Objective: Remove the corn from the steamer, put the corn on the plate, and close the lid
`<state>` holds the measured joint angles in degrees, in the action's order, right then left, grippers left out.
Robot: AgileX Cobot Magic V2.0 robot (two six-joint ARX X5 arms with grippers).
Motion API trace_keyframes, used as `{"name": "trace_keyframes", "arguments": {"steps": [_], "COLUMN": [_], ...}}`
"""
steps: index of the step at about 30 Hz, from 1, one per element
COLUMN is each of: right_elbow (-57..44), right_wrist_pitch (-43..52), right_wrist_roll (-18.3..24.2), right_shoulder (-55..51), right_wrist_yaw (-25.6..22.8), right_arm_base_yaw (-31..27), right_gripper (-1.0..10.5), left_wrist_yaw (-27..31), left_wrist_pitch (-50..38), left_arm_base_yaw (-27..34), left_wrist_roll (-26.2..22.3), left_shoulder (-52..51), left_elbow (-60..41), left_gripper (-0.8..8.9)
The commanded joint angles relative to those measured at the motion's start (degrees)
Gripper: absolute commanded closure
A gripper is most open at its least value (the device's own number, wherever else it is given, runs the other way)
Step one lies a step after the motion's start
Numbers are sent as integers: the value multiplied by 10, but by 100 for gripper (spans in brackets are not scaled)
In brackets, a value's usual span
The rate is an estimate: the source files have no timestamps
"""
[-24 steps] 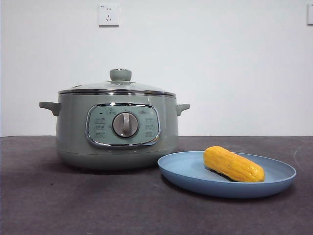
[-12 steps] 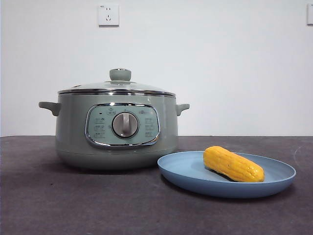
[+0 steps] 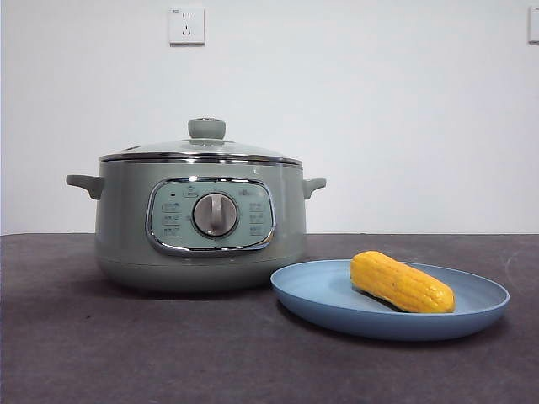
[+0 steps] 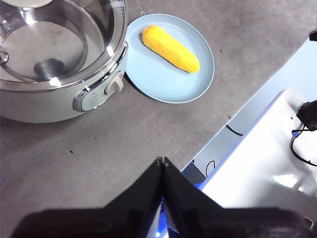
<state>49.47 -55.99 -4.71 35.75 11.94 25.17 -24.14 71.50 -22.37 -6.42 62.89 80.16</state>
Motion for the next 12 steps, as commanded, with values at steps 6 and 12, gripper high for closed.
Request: {"name": "trace_keyframes", "arguments": {"steps": [6,12], "right_elbow": [-3,-3], "right_wrist_pitch": [2,2], "right_wrist_roll": [2,2], "right_shoulder": [-1,-1], "right_wrist_yaw": [-1,-1], "right_arm_base_yaw": [1,1], "right_gripper": [941,941], "left_wrist_yaw": [0,7], "left_wrist_pitch": [-4,-19], "left_arm_base_yaw": [-1,-2], "left_wrist_roll": [-3,-14], "left_shoulder": [0,0], "left_elbow": [-1,-1], "left_gripper": [817,817]}}
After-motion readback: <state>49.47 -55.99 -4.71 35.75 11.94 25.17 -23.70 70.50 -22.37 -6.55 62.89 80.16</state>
